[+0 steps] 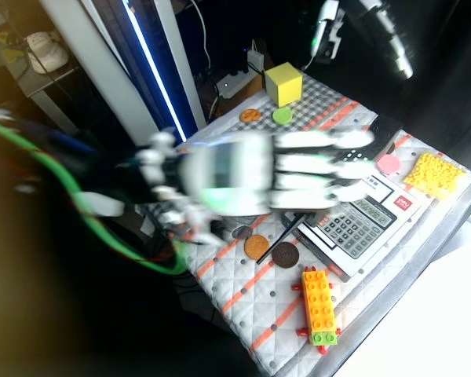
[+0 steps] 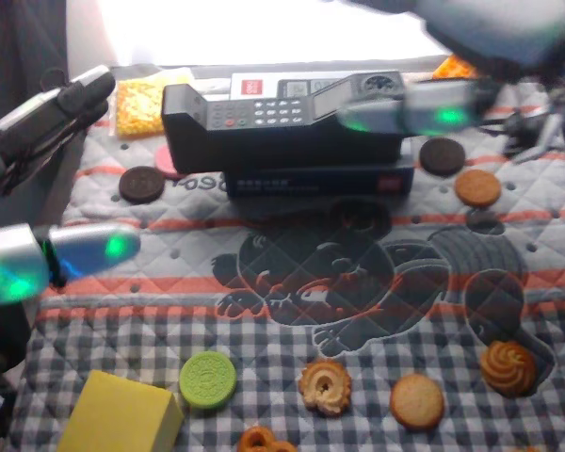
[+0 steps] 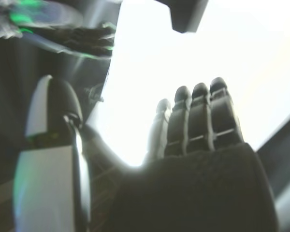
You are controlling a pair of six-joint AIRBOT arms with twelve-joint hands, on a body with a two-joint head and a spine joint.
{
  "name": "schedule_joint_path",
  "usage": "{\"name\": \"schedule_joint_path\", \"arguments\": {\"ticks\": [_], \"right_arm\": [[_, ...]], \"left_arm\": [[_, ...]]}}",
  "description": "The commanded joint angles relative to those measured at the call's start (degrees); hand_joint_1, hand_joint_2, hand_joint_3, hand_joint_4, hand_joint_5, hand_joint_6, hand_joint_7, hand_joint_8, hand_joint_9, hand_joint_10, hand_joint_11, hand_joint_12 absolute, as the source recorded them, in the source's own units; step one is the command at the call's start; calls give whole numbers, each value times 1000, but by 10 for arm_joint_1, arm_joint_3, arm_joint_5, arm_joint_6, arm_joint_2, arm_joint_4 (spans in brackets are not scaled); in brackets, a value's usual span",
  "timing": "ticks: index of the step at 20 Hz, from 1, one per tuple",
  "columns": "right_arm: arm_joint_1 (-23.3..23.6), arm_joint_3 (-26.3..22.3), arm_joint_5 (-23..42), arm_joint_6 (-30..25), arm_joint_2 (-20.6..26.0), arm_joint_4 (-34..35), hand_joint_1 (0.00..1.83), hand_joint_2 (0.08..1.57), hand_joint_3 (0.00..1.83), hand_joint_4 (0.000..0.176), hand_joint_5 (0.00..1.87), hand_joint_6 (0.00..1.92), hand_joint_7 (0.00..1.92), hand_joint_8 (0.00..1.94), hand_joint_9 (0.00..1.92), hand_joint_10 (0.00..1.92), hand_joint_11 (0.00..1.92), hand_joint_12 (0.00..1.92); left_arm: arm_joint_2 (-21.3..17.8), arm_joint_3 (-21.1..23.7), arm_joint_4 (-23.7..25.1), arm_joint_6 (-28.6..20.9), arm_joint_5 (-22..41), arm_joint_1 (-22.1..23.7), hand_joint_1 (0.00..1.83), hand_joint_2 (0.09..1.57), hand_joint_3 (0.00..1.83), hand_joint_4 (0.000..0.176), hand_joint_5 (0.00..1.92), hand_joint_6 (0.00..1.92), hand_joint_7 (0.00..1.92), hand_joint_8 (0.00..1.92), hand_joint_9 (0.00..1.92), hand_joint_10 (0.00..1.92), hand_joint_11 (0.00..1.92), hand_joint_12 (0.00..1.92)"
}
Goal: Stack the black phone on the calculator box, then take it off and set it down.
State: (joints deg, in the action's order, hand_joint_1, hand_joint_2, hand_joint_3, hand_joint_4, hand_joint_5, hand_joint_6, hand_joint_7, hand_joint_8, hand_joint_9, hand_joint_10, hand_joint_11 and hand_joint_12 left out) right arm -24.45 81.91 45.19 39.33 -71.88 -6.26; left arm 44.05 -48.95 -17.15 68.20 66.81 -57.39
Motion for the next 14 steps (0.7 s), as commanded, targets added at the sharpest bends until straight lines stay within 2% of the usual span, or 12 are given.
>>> {"name": "schedule_joint_path", "arguments": {"ticks": [1,2,3,4,5,7,8,10,11,12,13,14], "right_arm": [[5,7,30,-1,2,-1,636,1012,0,100,300,1,426,15,546,21,186,1330],[9,13,17,-1,-4,-6,630,1015,1,104,294,0,425,12,556,24,206,1332],[10,16,11,-1,-6,-8,633,1019,1,103,298,1,440,9,658,58,384,1356],[10,17,9,-1,-7,-10,633,1019,1,103,298,1,440,9,658,58,384,1356],[10,17,8,-1,-8,-11,639,1023,1,109,298,0,421,0,549,5,191,1359],[10,17,7,-1,-8,-12,632,1029,3,107,291,1,428,2,526,1,143,1346],[10,17,6,-1,-8,-14,633,1037,2,102,292,1,435,2,540,6,172,1307],[10,17,3,-1,-8,-19,663,1040,1,78,336,13,497,21,606,31,235,1320],[10,16,1,-1,-8,-21,663,1040,1,78,336,13,497,21,606,31,235,1320],[10,15,-1,-1,-8,-23,723,1047,1,40,432,13,633,25,782,79,415,1340],[10,14,-3,-1,-8,-26,891,1072,2,0,649,23,937,76,1060,221,694,1377],[10,14,-4,-1,-8,-27,1257,1072,16,0,803,24,1018,736,1173,270,843,1326]], "left_arm": [[-1,-5,-5,-11,69,5,829,988,7,50,59,0,82,0,33,2,0,0],[0,-6,-5,-13,67,5,838,984,5,53,59,0,82,0,32,1,0,0],[0,-6,-5,-13,66,5,830,983,3,60,64,2,89,2,34,2,0,0],[0,-6,-5,-13,66,5,830,983,3,60,64,2,89,2,34,2,0,0],[0,-6,-5,-13,65,5,815,980,1,63,61,0,89,2,38,3,0,0],[0,-7,-6,-13,64,5,827,981,2,61,62,1,91,2,31,2,0,0],[0,-7,-6,-13,64,5,818,983,2,67,63,1,89,1,29,1,0,0],[0,-7,-6,-13,64,5,827,979,0,67,62,2,86,1,34,3,0,0],[0,-7,-6,-13,64,4,827,979,0,67,62,2,86,1,34,3,0,0],[0,-7,-6,-13,64,4,835,983,2,52,63,3,94,4,40,5,0,0],[0,-7,-7,-13,64,4,830,988,3,58,62,2,96,4,37,3,0,0],[0,-7,-7,-13,63,4,821,989,3,60,58,0,93,2,31,0,0,0]]}}
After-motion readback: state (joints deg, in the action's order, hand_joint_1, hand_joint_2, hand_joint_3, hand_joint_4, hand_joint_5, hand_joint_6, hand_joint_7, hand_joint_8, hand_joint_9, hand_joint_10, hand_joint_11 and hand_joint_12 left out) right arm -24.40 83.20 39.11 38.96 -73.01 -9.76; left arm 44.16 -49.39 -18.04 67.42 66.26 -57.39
